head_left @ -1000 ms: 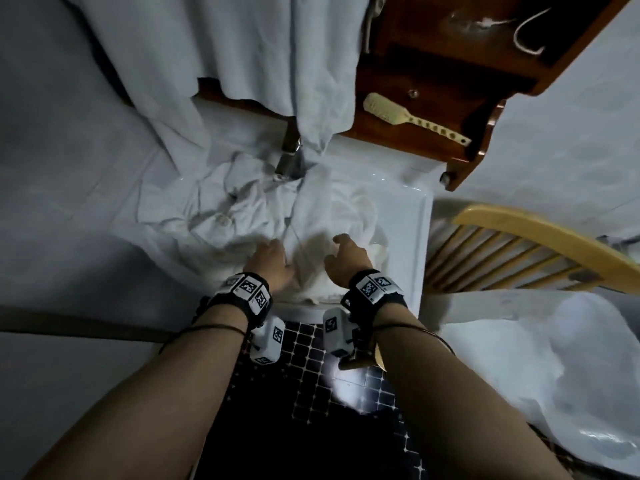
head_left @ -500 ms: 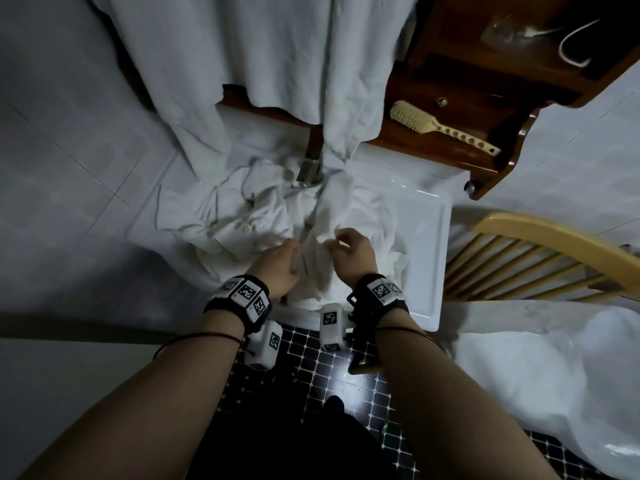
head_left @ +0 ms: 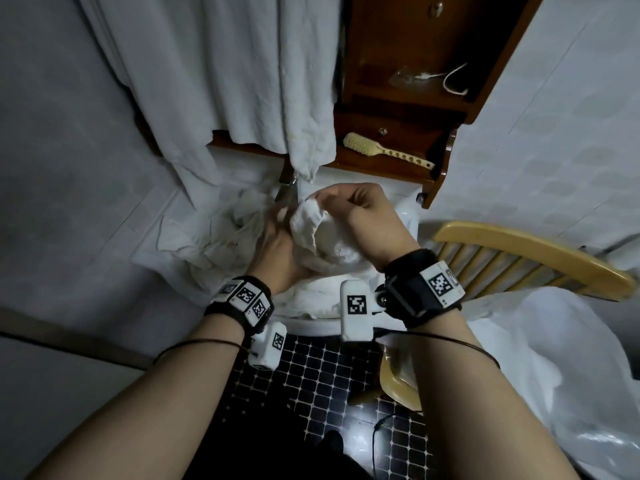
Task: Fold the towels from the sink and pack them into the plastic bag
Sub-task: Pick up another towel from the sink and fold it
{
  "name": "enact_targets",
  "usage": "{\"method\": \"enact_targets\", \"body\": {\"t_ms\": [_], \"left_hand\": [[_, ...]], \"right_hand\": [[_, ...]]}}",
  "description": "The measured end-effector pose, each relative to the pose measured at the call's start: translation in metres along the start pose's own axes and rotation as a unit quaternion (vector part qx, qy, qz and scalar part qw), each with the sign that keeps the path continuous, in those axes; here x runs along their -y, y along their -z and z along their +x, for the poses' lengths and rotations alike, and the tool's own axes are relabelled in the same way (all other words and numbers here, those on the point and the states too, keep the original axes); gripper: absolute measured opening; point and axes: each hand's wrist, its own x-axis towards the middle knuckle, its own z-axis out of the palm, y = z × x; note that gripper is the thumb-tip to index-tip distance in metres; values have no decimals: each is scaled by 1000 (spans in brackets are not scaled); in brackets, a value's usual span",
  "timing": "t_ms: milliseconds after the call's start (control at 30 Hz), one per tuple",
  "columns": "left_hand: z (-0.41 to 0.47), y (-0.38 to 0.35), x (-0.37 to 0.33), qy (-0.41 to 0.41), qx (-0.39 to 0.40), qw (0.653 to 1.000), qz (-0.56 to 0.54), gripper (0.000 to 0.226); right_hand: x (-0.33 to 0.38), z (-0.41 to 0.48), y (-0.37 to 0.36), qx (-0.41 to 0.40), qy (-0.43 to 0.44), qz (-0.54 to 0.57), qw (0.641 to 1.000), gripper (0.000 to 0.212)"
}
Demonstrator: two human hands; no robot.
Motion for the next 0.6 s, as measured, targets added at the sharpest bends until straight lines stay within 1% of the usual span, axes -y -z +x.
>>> {"method": "enact_targets", "body": {"t_ms": [33,67,100,133,167,200,233,300,333,367,433,467,500,533,600], "left_hand": [[-4,2,-5,-13,10,999,49,95],[-6,5,-11,-16,20,997,79,74],[-10,9,-17,-10,21,997,75,50],[-13,13,-23,3,23,998,58,29],[-16,18,-27,12,20,999,36,17],[-20,23,-30,7,17,999,27,15],[-23,28,-32,-12,11,1000,17,18],[-25,38,-36,-47,4,999,-11,16],[-27,44,-39,-59,-13,998,-23,20],[-29,50,-44,-62,-42,997,-32,32],[-31,68,-63,-64,-99,991,-59,44],[-32,77,-73,-78,-122,987,-73,44],[-34,85,-85,-95,-141,981,-90,45],[-33,93,-93,-101,-161,975,-119,45],[-28,107,-107,-84,-223,946,-218,39]], "right_hand": [[0,-7,2,-3,8,-16,1000,19],[-1,-13,4,-10,15,-21,1000,14],[-3,-19,7,-22,25,-24,999,13],[-4,-26,10,-38,32,-24,998,15],[-7,-31,12,-52,31,-21,998,22],[-9,-38,16,-62,27,-23,997,30],[-12,-43,20,-64,22,-42,997,38],[-20,-47,28,-51,-5,-117,992,50],[-25,-48,32,-40,-22,-167,985,54],[-30,-48,32,-28,-44,-223,973,59],[-37,-47,29,10,-91,-325,941,67],[-41,-46,24,32,-108,-358,927,64],[-46,-46,16,46,-122,-380,916,52],[-51,-45,6,51,-131,-394,908,36],[-70,-43,-10,44,-130,-409,902,12]]}}
